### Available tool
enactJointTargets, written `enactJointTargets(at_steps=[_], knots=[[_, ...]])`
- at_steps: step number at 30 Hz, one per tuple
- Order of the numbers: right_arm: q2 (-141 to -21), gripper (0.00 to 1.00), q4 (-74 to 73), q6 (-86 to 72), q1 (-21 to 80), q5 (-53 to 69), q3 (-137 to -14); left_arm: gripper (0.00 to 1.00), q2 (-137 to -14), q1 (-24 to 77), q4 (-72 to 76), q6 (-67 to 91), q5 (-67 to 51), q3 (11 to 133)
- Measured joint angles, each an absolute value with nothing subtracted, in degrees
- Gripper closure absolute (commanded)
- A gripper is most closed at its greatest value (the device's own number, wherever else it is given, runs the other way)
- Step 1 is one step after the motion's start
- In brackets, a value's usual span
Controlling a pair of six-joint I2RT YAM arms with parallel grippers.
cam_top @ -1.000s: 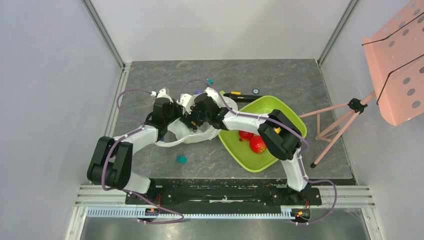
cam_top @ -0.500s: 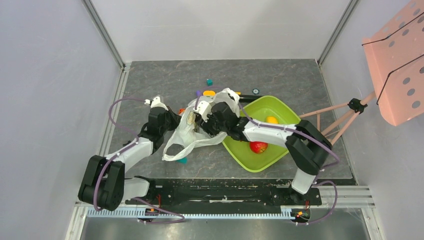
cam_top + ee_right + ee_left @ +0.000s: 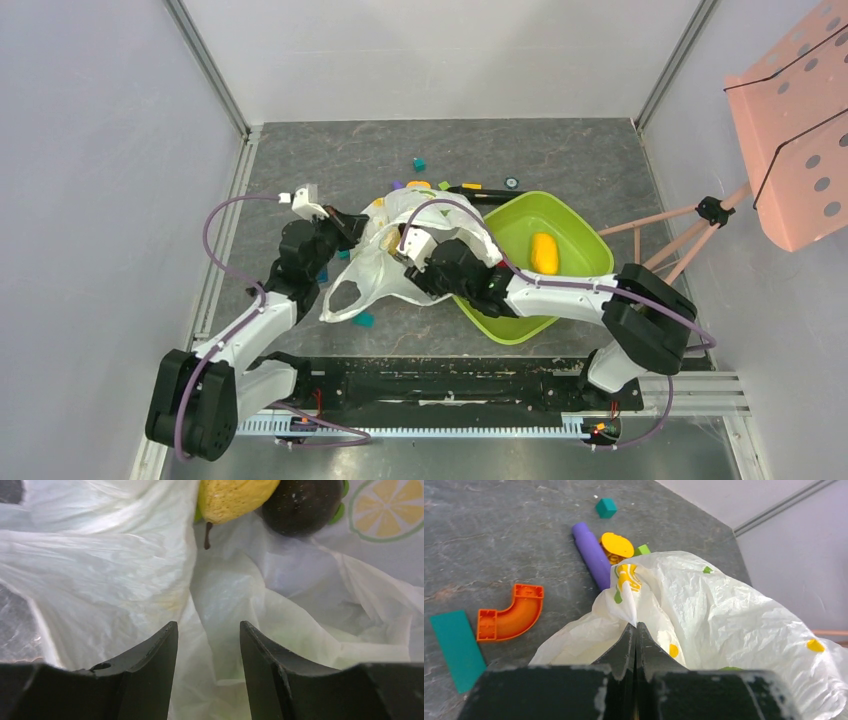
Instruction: Take the fake fruits out of the plastic bag
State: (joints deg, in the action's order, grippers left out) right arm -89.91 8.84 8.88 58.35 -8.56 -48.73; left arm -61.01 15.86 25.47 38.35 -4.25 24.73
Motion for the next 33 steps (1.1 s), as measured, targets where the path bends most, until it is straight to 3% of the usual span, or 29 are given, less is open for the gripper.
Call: enactJointTargets(at_steps=[6, 15, 25, 33], knots=[[-88.8, 0.47, 10.8, 5.9, 58.3, -14.2, -46.9, 0.98, -59.7, 15.9, 26.9, 38.3, -6.9, 24.6], [-86.2, 0.21, 12.6, 1.5, 58.3, -17.8, -46.4, 0.98, -56.4, 15.9, 27.2, 38.6, -9.0, 20.6], [-89.7, 0.17, 12.9, -8.4, 54.2, -17.1, -52.7, 0.98, -54.3, 15.9, 26.3, 39.2, -9.2, 16.5], [-97.8, 0.20, 12.6, -15.7, 51.9, -13.7, -60.4, 0.98, -54.6, 15.9, 25.8, 39.4, -9.1, 16.5]])
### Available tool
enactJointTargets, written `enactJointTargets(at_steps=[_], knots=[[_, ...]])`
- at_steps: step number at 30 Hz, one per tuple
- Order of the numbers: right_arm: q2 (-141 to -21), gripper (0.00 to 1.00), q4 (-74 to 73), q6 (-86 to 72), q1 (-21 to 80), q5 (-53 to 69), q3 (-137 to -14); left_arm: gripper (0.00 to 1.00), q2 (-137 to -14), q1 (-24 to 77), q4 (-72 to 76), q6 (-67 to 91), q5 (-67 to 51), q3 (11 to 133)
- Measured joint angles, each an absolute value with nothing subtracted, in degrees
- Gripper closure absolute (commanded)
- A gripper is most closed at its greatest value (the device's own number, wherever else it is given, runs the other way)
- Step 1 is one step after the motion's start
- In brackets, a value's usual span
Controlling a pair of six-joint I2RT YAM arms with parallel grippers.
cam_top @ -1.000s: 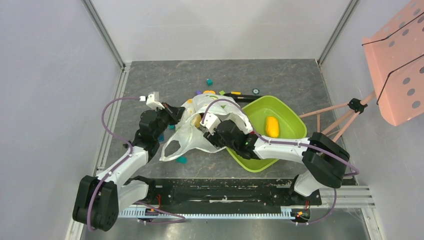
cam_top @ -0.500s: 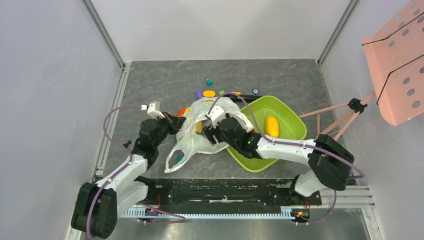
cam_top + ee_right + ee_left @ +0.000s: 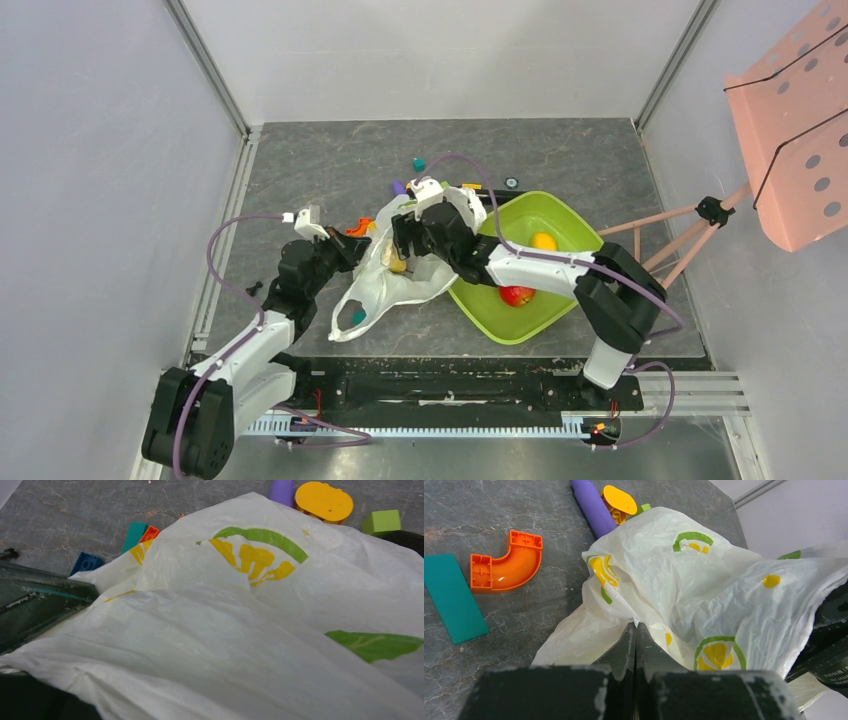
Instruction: Take the fake fruits out of the plastic bag
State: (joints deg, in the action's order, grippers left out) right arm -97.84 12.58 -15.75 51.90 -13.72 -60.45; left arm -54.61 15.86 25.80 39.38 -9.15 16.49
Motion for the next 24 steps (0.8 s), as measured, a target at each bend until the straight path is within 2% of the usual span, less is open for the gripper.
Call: enactJointTargets(at_steps=[10, 19, 24], knots=[[-105.5, 0.21, 9.2, -21.3, 51.9, -14.4, -66.8, 0.98, -55.8, 15.9, 25.2, 40.7, -8.4, 16.5], [-110.6, 0.11, 7.9, -22.1, 51.8, -15.5, -70.5, 0.98, -57.7, 15.9, 23.5, 40.7, -7.1, 16.5], [-113.7, 0.10, 8.0, -22.0, 51.5, -15.6, -73.8, 0.98, -58.4, 15.9, 22.8, 40.7, -6.1, 16.5]])
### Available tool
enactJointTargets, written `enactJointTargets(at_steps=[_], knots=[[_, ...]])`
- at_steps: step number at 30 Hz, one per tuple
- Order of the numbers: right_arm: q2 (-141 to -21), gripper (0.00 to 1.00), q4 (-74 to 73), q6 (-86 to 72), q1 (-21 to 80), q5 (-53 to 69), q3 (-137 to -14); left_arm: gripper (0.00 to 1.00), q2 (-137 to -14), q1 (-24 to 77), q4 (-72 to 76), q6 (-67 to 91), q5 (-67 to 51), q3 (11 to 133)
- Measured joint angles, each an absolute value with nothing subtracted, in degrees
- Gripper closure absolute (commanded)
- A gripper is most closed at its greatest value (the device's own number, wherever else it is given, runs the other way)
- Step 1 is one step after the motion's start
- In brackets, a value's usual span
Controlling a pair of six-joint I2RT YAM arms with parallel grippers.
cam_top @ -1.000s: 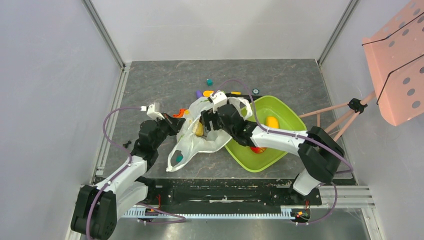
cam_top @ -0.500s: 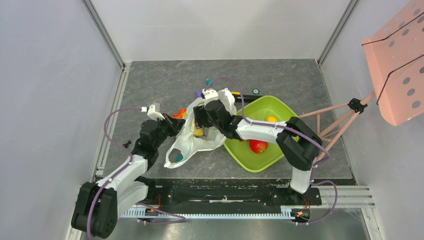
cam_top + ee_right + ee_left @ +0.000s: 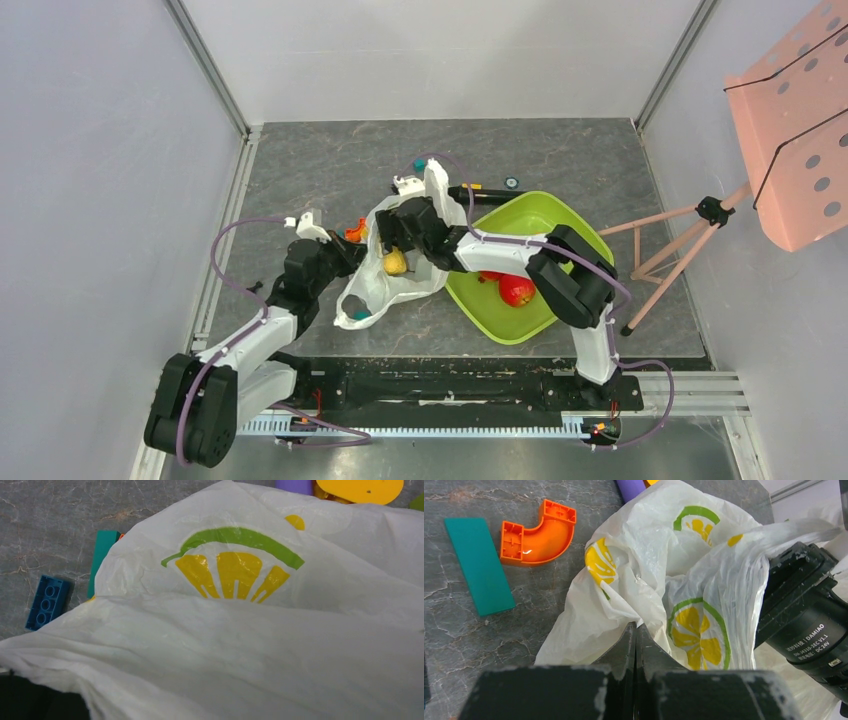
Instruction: Take the fake fruits out of the plastic bag
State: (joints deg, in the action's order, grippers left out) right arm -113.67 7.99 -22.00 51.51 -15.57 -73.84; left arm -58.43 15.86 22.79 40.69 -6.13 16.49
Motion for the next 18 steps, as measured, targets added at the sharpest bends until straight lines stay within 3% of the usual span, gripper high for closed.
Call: enactJointTargets(at_steps=[11, 18], knots=[[-121.2, 0.11, 8.5, -21.6, 50.4, -14.6, -79.6, 0.98, -61.6, 15.9, 22.8, 40.7, -6.1, 16.5], [-123.4, 0.35, 9.5, -20.4, 50.2, -13.8, -81.4, 0.98, -62.2, 15.9, 22.8, 40.7, -6.1, 16.5]])
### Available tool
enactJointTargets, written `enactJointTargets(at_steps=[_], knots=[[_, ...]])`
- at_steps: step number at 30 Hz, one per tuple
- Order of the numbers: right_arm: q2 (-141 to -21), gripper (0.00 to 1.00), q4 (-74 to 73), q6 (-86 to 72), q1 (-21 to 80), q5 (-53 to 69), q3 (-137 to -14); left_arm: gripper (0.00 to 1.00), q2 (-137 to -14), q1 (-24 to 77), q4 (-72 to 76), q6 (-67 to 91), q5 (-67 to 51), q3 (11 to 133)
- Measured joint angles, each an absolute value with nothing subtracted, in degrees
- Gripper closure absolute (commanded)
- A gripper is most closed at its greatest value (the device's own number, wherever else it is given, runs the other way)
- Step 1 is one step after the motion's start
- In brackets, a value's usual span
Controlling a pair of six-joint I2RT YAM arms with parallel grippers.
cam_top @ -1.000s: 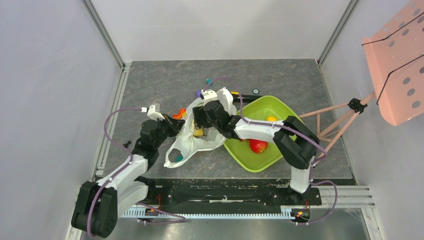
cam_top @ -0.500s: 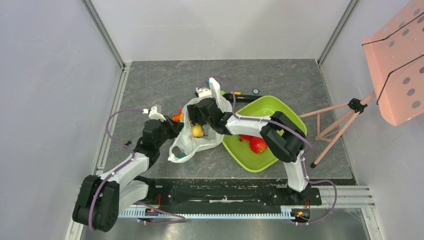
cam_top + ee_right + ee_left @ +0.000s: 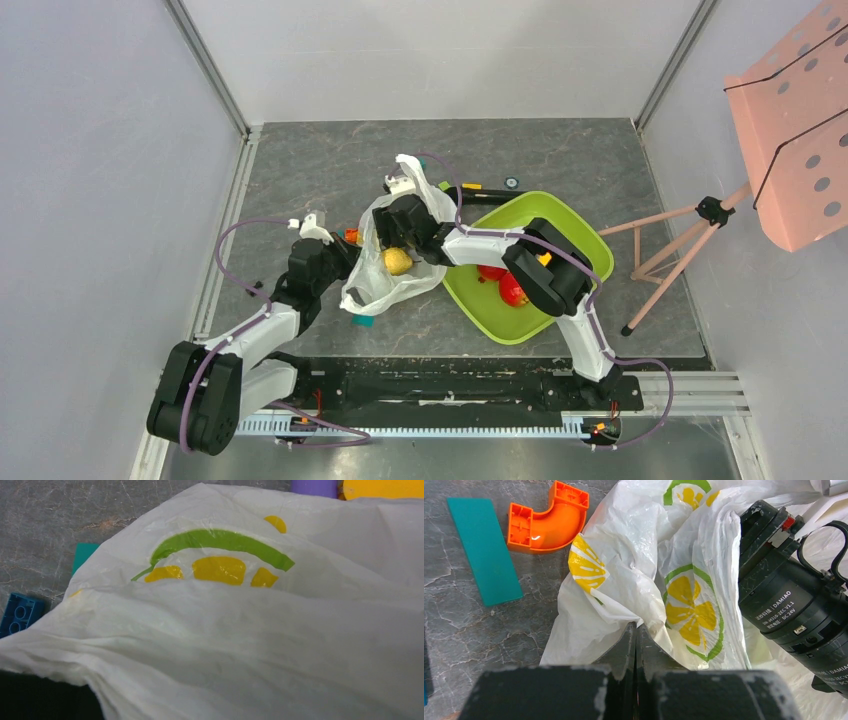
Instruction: Take the fake fruits out of the plastic bag
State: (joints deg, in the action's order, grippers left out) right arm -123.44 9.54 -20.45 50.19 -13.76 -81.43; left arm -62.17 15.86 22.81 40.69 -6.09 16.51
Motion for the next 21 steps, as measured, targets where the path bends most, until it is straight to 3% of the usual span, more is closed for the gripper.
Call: enactJointTargets(at_steps=[4, 21], knots=[[-122.8, 0.42, 12.7, -19.2, 50.1, -13.9, -79.1, 0.98, -62.2, 15.9, 22.8, 40.7, -6.1, 16.5], [-100.4, 0.45, 13.8, -15.4, 50.0, -12.7, -62.2, 0.98, -61.7, 15.9, 22.4, 40.8, -5.5, 16.5]])
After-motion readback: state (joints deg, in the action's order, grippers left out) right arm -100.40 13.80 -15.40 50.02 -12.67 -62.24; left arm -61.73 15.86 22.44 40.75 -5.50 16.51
